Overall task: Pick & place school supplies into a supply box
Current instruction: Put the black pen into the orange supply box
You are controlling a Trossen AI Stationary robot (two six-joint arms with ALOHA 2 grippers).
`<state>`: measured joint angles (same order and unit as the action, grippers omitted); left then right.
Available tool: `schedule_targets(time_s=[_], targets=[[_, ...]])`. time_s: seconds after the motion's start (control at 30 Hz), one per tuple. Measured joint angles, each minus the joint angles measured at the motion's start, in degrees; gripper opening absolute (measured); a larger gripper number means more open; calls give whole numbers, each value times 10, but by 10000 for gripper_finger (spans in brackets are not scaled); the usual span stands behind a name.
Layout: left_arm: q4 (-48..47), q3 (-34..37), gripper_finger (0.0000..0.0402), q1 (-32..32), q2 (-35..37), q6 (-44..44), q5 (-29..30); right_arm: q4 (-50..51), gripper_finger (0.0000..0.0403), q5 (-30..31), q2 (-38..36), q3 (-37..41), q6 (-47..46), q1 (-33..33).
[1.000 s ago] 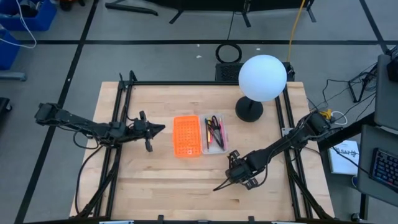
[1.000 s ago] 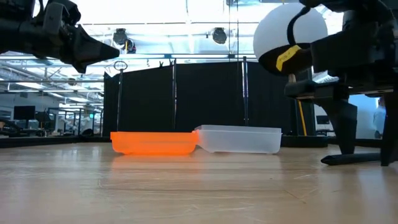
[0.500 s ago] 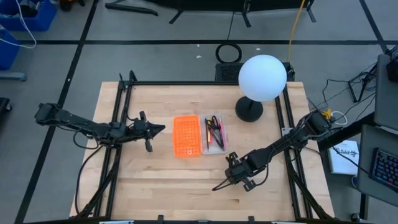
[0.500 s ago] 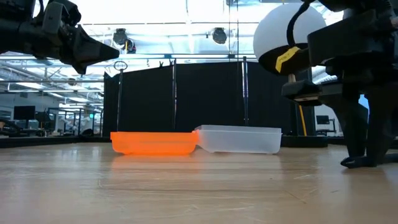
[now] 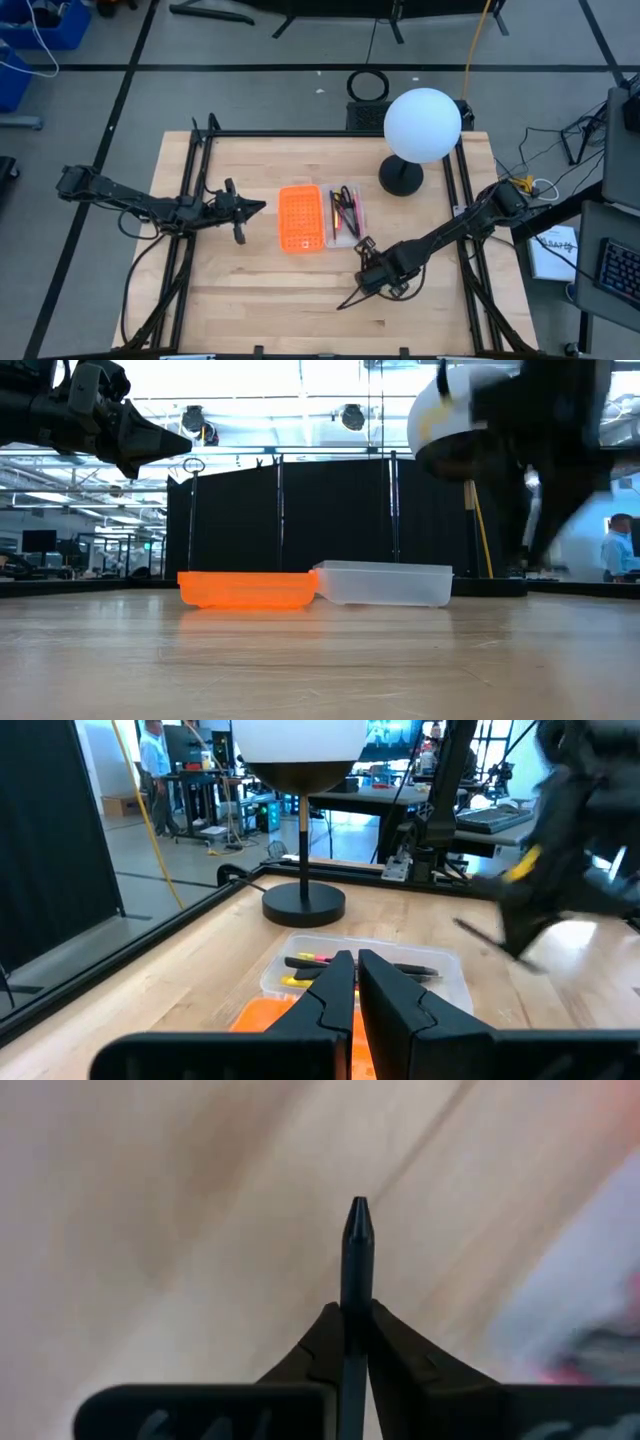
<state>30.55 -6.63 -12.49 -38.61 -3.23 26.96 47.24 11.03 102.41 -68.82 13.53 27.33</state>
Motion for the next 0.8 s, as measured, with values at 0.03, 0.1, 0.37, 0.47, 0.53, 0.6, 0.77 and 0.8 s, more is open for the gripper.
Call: schedule_targets(time_s=[0.03,0.1,0.37,0.47,0.53,0.6,0.77,0.8], targets=[[0,0,26,0,0,1,0,6,19,9,-3,-16,7,0],[0,0,26,0,0,1,0,28,19,30,-3,-36,22,1],[0,0,26,0,0,4,0,47,19,118,-2,-76,176,-23],[0,0,26,0,0,10,-1,47,19,135,-3,-76,292,-46],[-1,0,26,0,0,13,-1,46,19,134,-5,-76,368,-64],[-4,0,26,0,0,13,-1,37,19,132,-6,-76,430,-81],[-11,0,26,0,0,16,-1,8,19,125,-7,-76,553,-114],[-13,0,26,0,0,17,-1,-4,19,116,-7,-76,577,-121]])
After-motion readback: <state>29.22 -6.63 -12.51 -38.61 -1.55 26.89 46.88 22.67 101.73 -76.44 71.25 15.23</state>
